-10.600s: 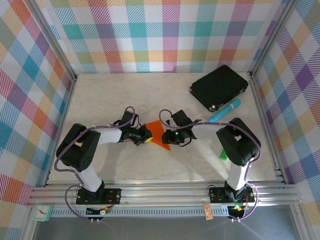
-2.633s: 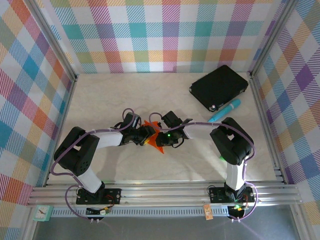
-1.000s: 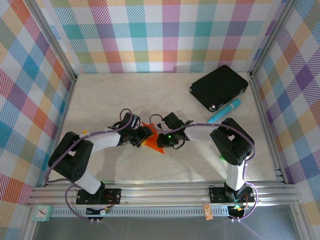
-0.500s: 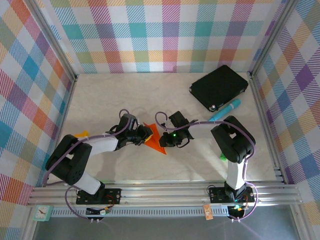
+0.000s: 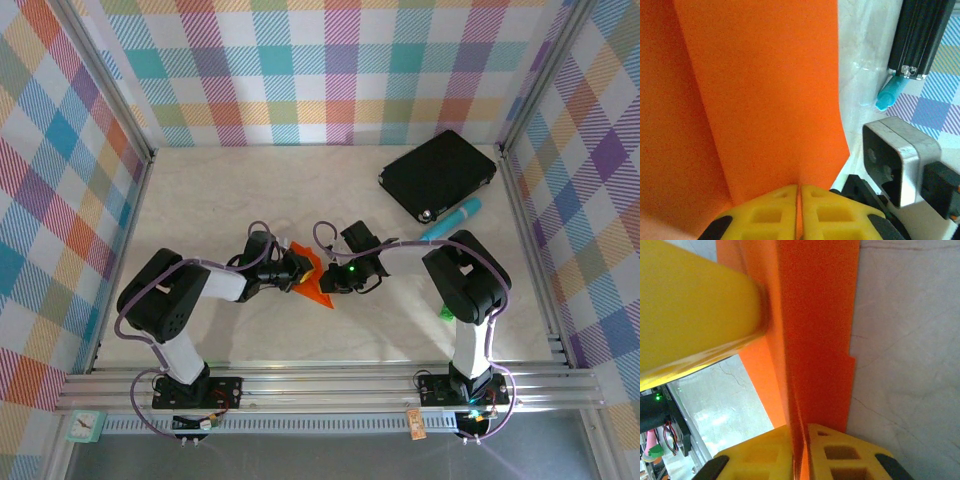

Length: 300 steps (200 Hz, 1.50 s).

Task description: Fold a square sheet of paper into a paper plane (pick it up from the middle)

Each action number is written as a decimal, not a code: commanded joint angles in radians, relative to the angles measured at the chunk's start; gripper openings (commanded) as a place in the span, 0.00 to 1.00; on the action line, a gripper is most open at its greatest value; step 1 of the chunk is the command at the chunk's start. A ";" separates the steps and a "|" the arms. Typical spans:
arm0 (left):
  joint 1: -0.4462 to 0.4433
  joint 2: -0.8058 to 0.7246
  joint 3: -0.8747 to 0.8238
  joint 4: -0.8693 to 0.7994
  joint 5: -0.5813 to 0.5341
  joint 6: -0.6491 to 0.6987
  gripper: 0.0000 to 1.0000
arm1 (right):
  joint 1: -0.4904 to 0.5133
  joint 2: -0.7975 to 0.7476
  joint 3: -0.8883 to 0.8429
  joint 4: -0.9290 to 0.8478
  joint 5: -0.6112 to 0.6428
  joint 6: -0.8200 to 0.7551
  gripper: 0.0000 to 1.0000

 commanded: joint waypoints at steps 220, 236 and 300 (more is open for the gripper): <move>0.010 -0.066 0.017 -0.166 -0.042 0.046 0.10 | -0.030 -0.005 -0.041 -0.105 -0.026 -0.059 0.18; 0.010 -0.090 0.021 -0.198 -0.050 0.062 0.10 | -0.035 0.003 -0.037 -0.106 -0.037 -0.055 0.17; -0.014 -0.144 0.011 -0.215 -0.034 0.090 0.12 | -0.051 0.024 -0.016 -0.120 -0.077 -0.053 0.15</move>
